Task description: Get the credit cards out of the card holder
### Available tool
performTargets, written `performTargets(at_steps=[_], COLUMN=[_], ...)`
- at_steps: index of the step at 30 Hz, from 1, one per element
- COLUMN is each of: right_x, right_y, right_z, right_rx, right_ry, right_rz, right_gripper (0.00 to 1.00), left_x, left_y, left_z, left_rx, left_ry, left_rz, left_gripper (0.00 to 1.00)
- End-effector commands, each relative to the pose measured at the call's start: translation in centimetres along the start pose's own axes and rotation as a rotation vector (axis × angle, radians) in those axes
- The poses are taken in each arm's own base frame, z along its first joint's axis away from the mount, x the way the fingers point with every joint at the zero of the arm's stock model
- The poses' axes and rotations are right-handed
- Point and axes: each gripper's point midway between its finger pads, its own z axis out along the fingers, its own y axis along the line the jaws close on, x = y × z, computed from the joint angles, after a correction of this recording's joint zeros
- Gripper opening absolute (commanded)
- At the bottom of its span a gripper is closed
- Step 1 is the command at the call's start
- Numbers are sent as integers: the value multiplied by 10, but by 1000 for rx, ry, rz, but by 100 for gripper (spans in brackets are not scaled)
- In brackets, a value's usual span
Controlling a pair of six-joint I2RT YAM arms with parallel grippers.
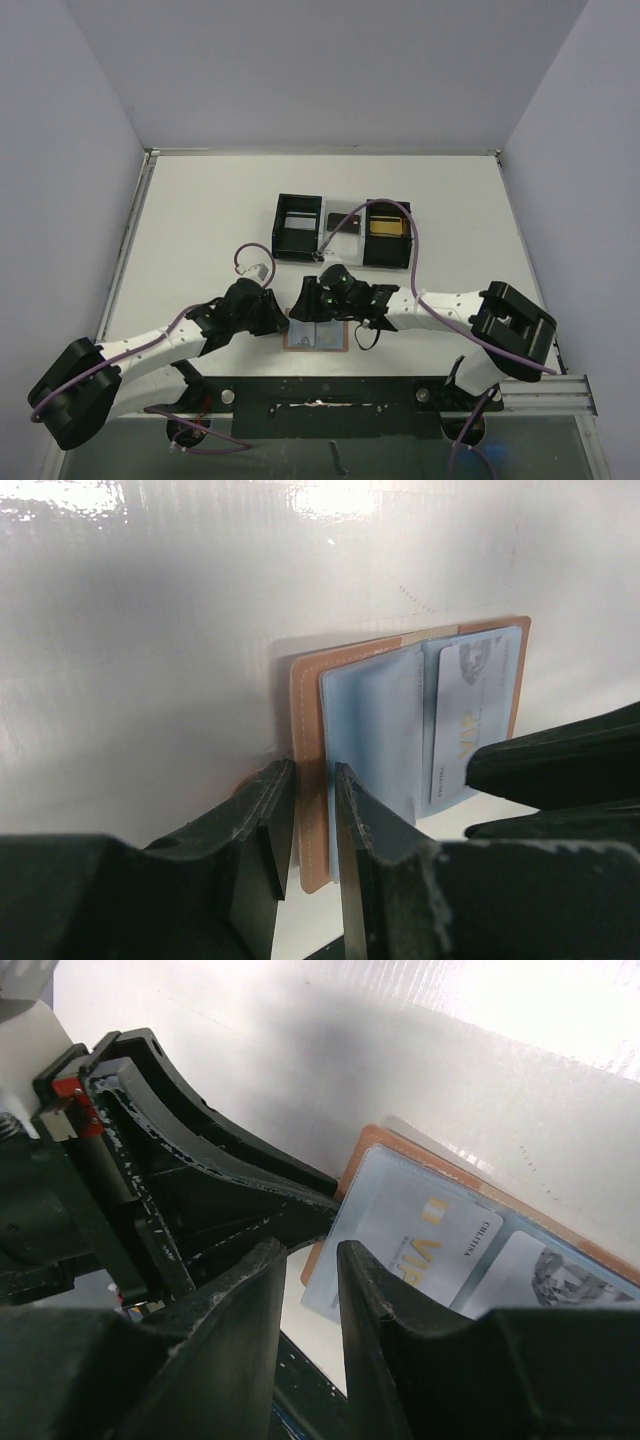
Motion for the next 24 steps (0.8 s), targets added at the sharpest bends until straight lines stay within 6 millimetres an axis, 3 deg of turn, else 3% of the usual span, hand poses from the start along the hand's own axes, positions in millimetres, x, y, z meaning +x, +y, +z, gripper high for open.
performTargets(at_steps=[1,7,12,15,18,24], right_x=[-13,-13,-18,-16,-11,1], right_y=[25,26,4,-10,-21,-32], right_z=[3,4,-1,-4,-6,-5], right_rx=[-78,-88,11,44,50,34], right_ry=[-22,-24,-66,-81,-99,-100], right_rz=[-7,-13,-20,14,65,131], right_gripper=[30,30,32,33,34,34], left_x=[-20,-25,-37,-45,-51,-57], left_y=[-30,-1,3,-10,-36,-74], left_z=[-3,-14,-34,-43,-49,-49], left_rx=[105,-65,-95,-42,80,241], left_ry=[-68,-101,-171,-196,-208,-199], left_rz=[-11,-17,-40,-28,-1,20], left_gripper=[22,27,38,42,44,45])
